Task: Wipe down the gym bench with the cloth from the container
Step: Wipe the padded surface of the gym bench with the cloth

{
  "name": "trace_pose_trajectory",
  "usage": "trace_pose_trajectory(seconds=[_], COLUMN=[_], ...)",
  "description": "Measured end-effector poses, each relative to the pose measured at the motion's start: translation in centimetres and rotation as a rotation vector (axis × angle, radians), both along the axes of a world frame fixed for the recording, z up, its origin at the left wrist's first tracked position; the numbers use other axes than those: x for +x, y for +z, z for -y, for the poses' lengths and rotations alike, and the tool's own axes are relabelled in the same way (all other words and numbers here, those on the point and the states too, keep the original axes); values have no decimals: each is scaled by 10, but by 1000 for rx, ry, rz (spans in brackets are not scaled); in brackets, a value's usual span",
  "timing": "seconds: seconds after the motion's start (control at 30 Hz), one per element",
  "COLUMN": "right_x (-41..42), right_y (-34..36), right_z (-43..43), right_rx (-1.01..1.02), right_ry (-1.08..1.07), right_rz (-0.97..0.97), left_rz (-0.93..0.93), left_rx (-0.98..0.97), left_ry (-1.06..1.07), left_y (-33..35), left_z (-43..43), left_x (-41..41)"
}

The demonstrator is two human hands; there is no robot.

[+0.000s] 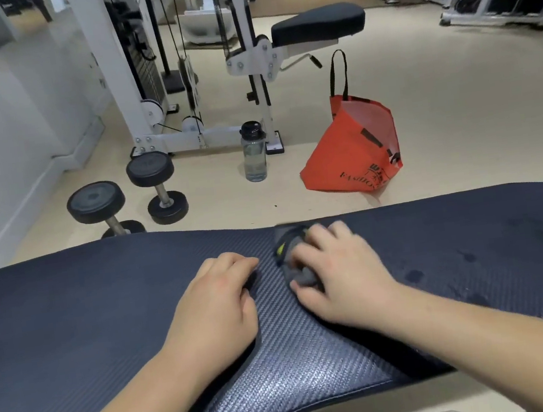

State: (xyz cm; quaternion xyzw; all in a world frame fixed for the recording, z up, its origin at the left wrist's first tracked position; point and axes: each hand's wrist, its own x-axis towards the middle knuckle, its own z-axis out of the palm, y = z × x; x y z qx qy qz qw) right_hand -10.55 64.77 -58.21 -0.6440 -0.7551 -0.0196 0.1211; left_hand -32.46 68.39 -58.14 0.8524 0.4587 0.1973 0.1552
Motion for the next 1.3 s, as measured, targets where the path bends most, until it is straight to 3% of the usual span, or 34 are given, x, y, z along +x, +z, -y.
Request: trace_pose_trajectory(seconds=[0.13,0.3,0.43,0.5,0.7,0.9,0.93,1.07,1.1,1.3], right_x=[6,26,11,24,43,45,58,94,93,83], right_y=[8,8,5,10,-1,2,2,0,-3,8], right_z=[48,73,103,107,129,129,121,80,75,61], right_rx=[-99,-39,-77,-83,27,8,0,-2,2,-127], right_ry=[316,14,231,209,-166,91,74,-397,-426,-61], right_rz=[-1,-11,16,5,46,38,67,37,55,-68], left_rz=[-37,-35,52,116,73,51,47,3,-11,-174], left_rx=[7,68,20,-15,-19,-26,-26,-33,-41,-13], left_ry=[14,-153,-101,-81,-149,-179,-172,-175,-174,-97], left_y=[2,13,12,10,5,2,1,5,6,9], left_z=[8,33,30,31,43,46,46,46,45,28], left_x=[5,33,62,72,75,70,70,79,81,80])
